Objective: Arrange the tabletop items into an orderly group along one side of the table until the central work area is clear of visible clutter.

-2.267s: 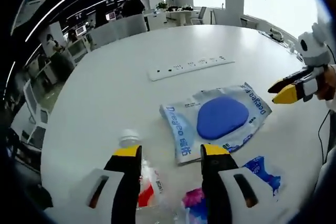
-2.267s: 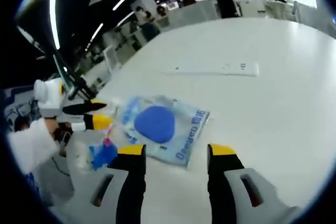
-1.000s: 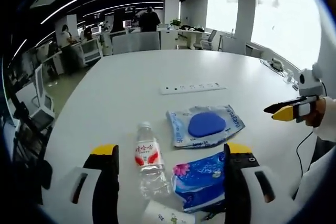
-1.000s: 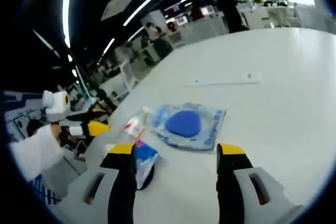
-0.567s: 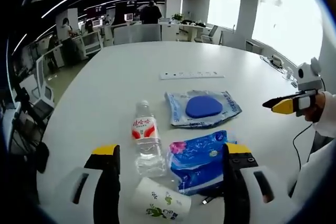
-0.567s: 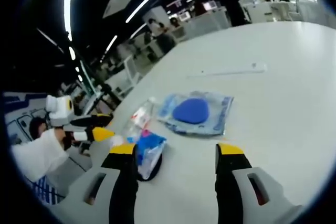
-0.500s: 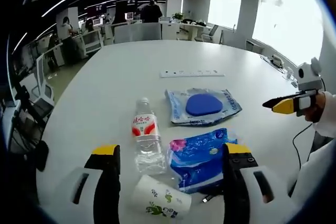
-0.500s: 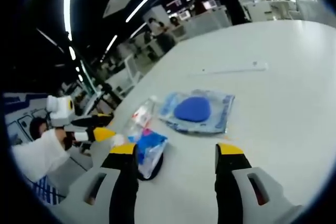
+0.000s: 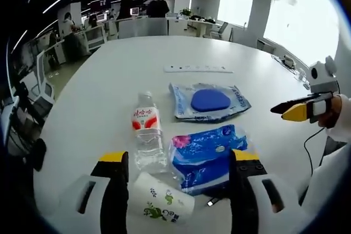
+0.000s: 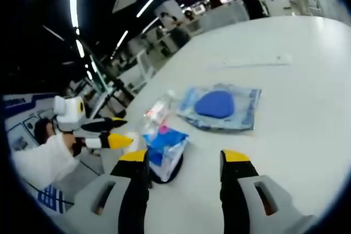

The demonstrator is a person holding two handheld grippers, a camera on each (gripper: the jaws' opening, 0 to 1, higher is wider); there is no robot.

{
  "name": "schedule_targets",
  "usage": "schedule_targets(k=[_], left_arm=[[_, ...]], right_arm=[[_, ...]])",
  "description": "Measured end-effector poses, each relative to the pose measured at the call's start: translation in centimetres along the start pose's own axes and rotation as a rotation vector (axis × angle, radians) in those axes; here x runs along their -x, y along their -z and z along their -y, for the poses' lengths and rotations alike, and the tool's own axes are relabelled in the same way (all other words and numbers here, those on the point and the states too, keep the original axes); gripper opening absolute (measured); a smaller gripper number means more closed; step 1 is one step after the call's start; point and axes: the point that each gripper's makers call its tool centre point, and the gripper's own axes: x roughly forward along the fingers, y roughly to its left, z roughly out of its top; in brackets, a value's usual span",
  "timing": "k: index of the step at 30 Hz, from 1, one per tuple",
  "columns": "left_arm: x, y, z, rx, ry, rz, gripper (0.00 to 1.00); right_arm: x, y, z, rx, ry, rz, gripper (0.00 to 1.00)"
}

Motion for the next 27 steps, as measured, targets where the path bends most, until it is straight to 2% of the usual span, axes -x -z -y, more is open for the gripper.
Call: schedule_targets(k=[5,8,11,20,27], left_arm=[[-0.1,1.6,0.4,-0.004,-0.005,-0.049,0.7],[-0.2,2.1,1.0,0.026,0.021,-0.057,0.62],[-0.6,2.8,1.2,0.025,0.026,-0.088,0.6],[-1.9,3.4,1.2,0.066,0.07,-0.14,0.48],[-2.6,3.8,0.8,0.079,0.084,-0.176,0.42]], right_arm=[[-1.0,1.5,-1.0,0.023,-0.02,-0.053,0.49],[-1.7,2.1,-1.6,0.039,-0.033,-0.083,0.48],[-2.8,2.9,-2.0,0.069,-0.04,-0.122,0.47],[-4.9,5.9,-2.8,0.097,-0.068,-0.236,0.31],[-6.2,6.5,-2.5,0.124,-0.051,-0.281,0.26]])
